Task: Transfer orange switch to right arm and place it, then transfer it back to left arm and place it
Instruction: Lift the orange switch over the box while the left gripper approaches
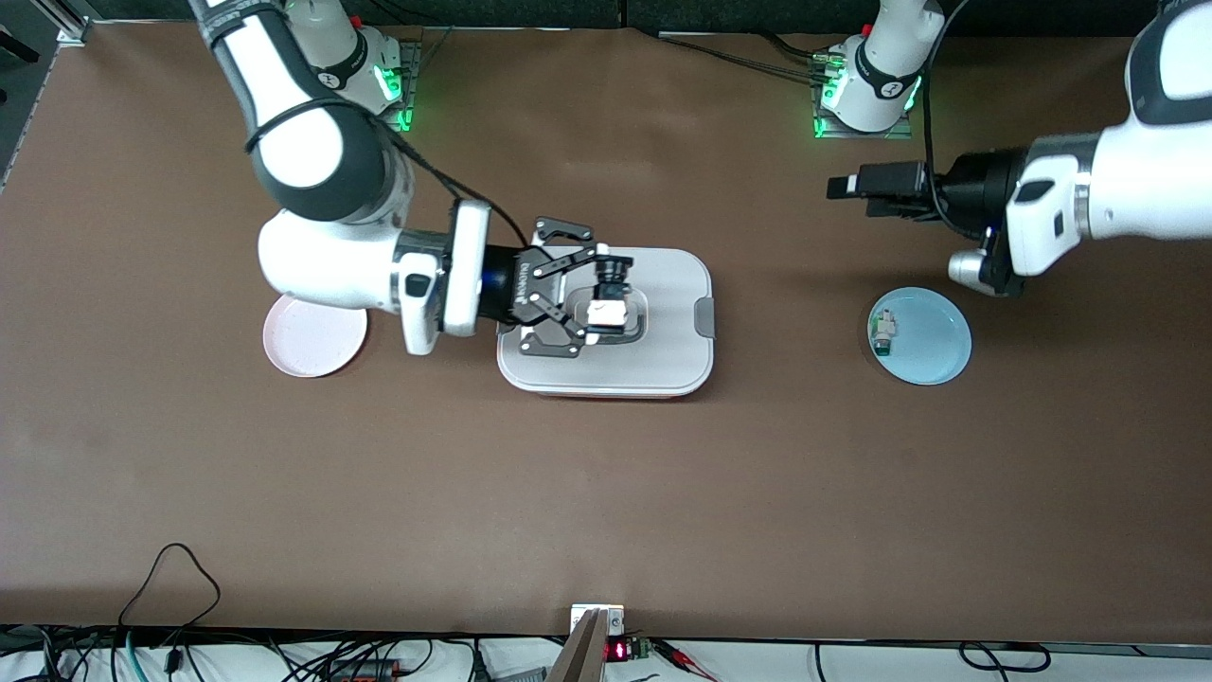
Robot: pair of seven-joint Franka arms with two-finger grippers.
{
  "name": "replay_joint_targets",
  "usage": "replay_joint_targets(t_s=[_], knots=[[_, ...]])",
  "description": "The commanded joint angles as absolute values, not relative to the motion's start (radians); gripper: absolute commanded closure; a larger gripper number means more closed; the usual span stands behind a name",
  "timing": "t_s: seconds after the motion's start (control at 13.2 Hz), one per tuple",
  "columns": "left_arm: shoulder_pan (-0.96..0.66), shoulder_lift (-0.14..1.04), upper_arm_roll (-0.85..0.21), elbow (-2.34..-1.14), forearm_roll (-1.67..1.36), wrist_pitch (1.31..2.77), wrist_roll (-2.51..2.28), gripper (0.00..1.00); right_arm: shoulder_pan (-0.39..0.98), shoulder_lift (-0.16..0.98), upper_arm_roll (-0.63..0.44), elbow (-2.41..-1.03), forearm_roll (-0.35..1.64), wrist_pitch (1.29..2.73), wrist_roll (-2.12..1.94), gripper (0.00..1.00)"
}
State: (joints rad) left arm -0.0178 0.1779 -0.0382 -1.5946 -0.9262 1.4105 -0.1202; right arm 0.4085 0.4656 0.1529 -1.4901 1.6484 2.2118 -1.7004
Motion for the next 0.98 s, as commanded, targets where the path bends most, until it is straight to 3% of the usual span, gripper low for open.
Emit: replay_joint_targets(t_s=[0.0, 0.45, 0.91], knots=[[0.023, 0.238, -0.037, -1.592, -1.095, 1.402, -0.124, 0.00, 0.419, 0.480, 0.175, -1.445, 1.671, 2.262, -1.678, 0.68], [-0.008, 0.331, -0.077, -1.601, -1.376, 1.592, -0.063, 0.00, 0.468, 0.500, 0.178, -1.408, 1.672, 2.319, -1.632, 0.69], [-0.024, 0.353, -0.221, -1.588, -1.491, 1.793, -0.061, 0.00, 0.479, 0.512, 0.179, -1.393, 1.669, 2.335, -1.608, 0.69]])
